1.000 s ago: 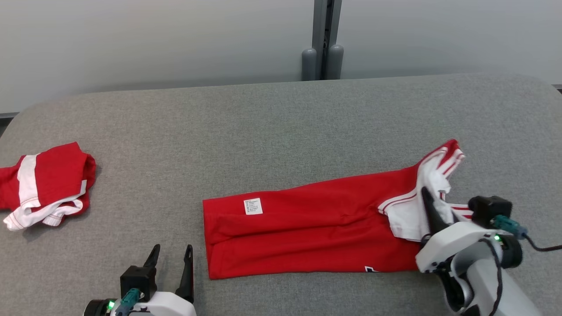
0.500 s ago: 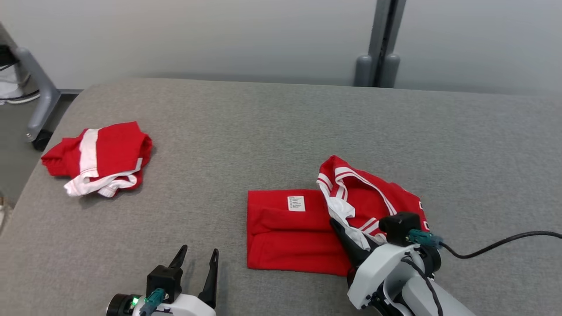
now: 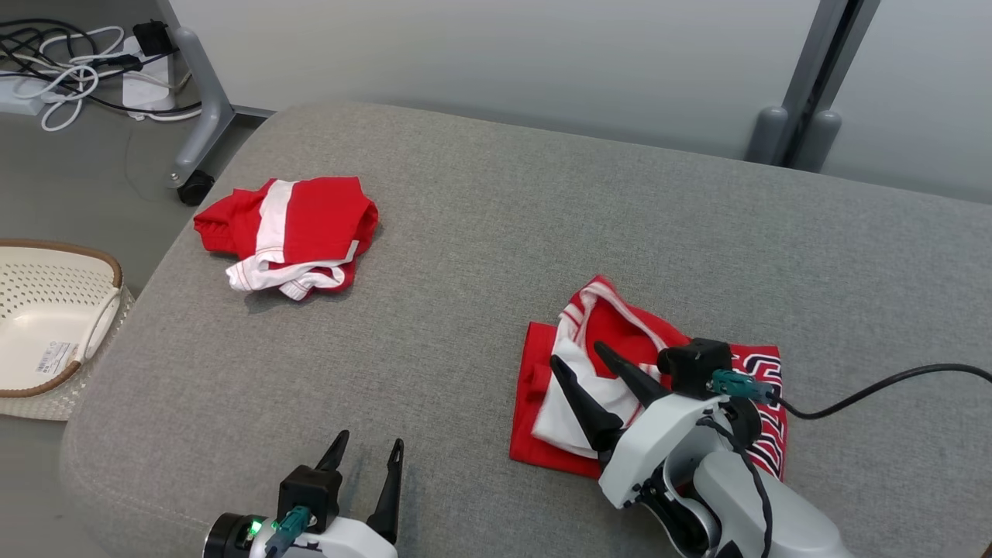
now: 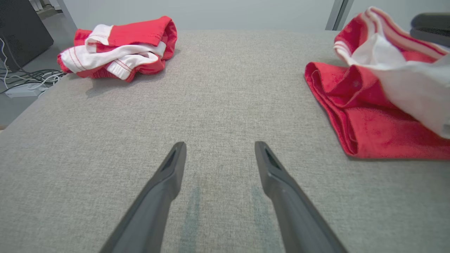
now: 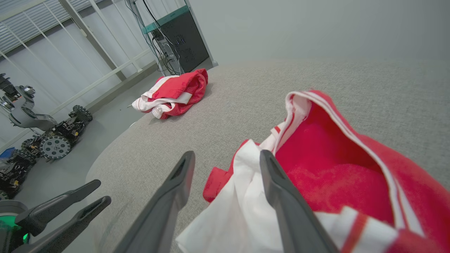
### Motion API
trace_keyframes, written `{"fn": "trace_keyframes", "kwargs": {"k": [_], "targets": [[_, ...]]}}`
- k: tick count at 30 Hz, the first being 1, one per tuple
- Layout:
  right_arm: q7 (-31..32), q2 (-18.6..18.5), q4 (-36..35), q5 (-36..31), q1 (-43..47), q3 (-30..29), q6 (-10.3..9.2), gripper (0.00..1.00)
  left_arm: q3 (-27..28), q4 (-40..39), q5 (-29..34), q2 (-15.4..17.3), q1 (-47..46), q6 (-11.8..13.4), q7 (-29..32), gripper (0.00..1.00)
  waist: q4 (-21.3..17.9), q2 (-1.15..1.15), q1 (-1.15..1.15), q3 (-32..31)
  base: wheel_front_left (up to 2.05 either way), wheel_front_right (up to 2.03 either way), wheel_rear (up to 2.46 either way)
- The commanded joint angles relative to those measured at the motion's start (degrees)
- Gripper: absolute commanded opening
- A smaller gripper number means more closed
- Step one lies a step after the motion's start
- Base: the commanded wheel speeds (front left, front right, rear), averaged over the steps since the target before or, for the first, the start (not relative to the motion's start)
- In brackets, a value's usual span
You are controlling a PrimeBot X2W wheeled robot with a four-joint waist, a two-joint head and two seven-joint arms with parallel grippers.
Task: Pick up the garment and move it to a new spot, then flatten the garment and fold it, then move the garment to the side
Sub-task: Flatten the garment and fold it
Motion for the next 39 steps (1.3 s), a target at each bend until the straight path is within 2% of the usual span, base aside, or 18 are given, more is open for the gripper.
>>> {"fn": "trace_keyframes", "kwargs": {"k": [1, 6, 16, 21, 28, 39], "targets": [[-1.64, -0.50, 0.45, 0.29, -1.16, -0.59, 0.00, 1.00, 0.48, -0.35, -0.57, 0.16, -1.13, 0.55, -0.01, 1.00, -0.49, 0.00, 0.00, 0.03, 0.00, 0.00, 0.00], [-2.92, -0.43, 1.43, -2.03, -2.22, -4.64, 0.00, 1.00, 1.72, -0.77, -0.41, 0.19, -0.92, 1.13, -0.01, 1.00, -2.87, 0.00, 0.00, -0.12, 0.00, 0.00, 0.00], [-2.91, -0.36, -6.48, -20.26, 5.84, -28.72, 0.00, 1.00, 5.99, -1.88, 0.61, 0.21, -1.85, 1.23, -0.01, 1.00, -10.22, 0.00, 0.00, 0.07, 0.00, 0.00, 0.00], [-2.92, -0.31, -10.20, -26.30, 11.24, -37.08, 0.00, 1.00, 8.07, -2.40, 1.27, 0.23, -1.86, 1.40, -0.01, 1.00, -12.89, 0.00, 0.00, -0.08, 0.00, 0.00, 0.00], [-2.92, -0.32, -13.09, -30.15, 17.15, -41.61, 0.00, 1.00, 12.05, -3.50, 1.92, 0.28, 0.91, 1.57, -0.01, 1.00, -16.12, 0.00, 0.00, -1.38, 0.00, 0.00, 0.00], [-2.93, -0.34, -14.19, -30.24, 23.63, -41.56, 0.00, 1.00, 17.05, -5.40, 3.94, 0.31, 6.83, 0.09, -0.01, 1.00, -19.64, 0.00, 0.00, -4.64, 0.00, 0.00, 0.00]]}}
